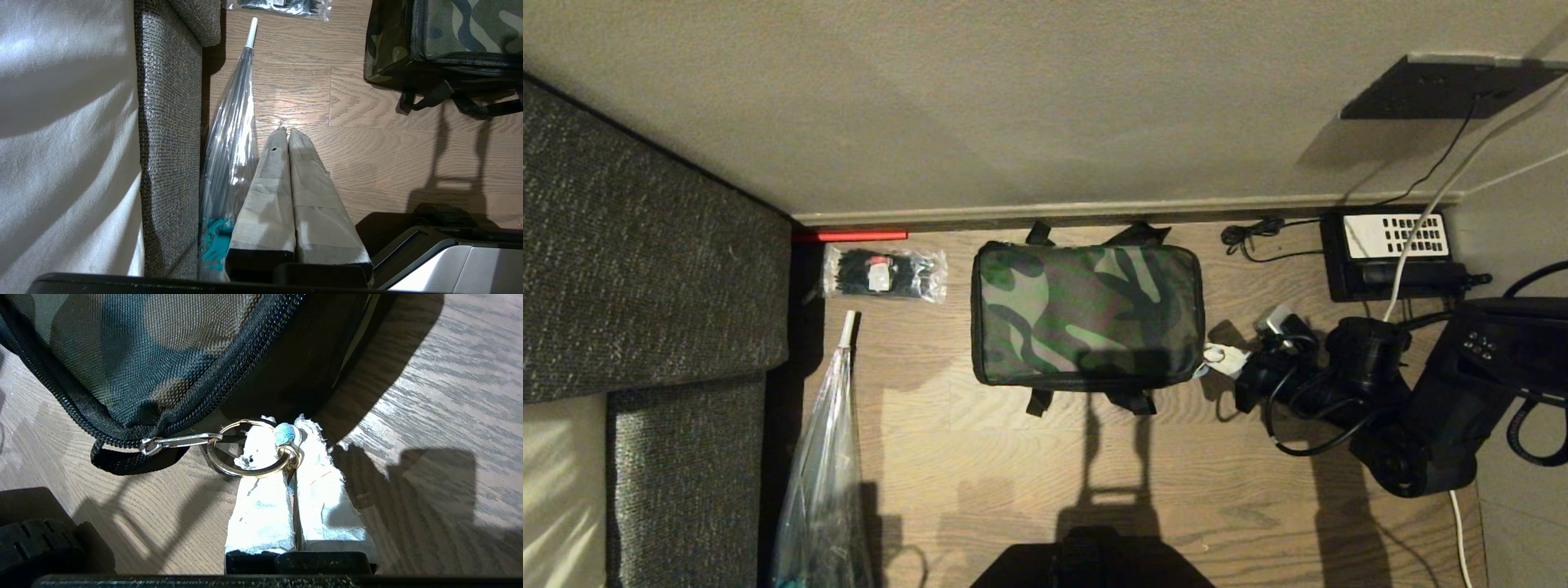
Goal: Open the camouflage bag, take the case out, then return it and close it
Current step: Open the top of the storage box
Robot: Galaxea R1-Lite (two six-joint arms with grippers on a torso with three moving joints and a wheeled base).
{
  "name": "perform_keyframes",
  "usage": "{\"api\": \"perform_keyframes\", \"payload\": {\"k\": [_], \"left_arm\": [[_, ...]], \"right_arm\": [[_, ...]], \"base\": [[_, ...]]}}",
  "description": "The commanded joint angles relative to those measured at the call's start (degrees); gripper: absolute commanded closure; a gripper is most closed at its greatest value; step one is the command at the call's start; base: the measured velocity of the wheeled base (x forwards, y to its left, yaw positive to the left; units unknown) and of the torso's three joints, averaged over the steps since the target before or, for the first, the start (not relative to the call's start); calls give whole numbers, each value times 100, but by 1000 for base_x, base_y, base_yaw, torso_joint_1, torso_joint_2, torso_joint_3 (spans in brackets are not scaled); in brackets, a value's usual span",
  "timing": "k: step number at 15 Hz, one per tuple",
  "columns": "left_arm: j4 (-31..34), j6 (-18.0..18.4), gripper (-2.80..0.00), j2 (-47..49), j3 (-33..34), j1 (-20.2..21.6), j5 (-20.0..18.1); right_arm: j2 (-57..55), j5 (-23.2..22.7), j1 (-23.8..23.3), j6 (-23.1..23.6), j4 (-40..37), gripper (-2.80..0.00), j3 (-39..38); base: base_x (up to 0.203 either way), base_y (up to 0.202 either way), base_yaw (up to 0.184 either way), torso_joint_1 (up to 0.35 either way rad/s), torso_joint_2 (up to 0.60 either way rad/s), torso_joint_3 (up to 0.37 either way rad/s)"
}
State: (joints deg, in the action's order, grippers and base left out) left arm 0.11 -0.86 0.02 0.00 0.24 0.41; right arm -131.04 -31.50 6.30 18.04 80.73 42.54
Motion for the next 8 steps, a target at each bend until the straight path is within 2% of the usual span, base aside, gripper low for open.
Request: {"api": "perform_keyframes", "payload": {"k": [1, 6, 8], "left_arm": [[-2, -2, 0, -11, 18, 2, 2], [-2, -2, 0, -11, 18, 2, 2], [-2, -2, 0, -11, 18, 2, 2]], "right_arm": [[-55, 4, -15, 6, 48, 0, 105], [-10, 30, 14, -56, 34, 0, -179], [80, 22, 183, -80, 24, 0, -452]], "base": [[0, 0, 0, 0, 0, 0], [0, 0, 0, 0, 0, 0], [0, 0, 0, 0, 0, 0]]}}
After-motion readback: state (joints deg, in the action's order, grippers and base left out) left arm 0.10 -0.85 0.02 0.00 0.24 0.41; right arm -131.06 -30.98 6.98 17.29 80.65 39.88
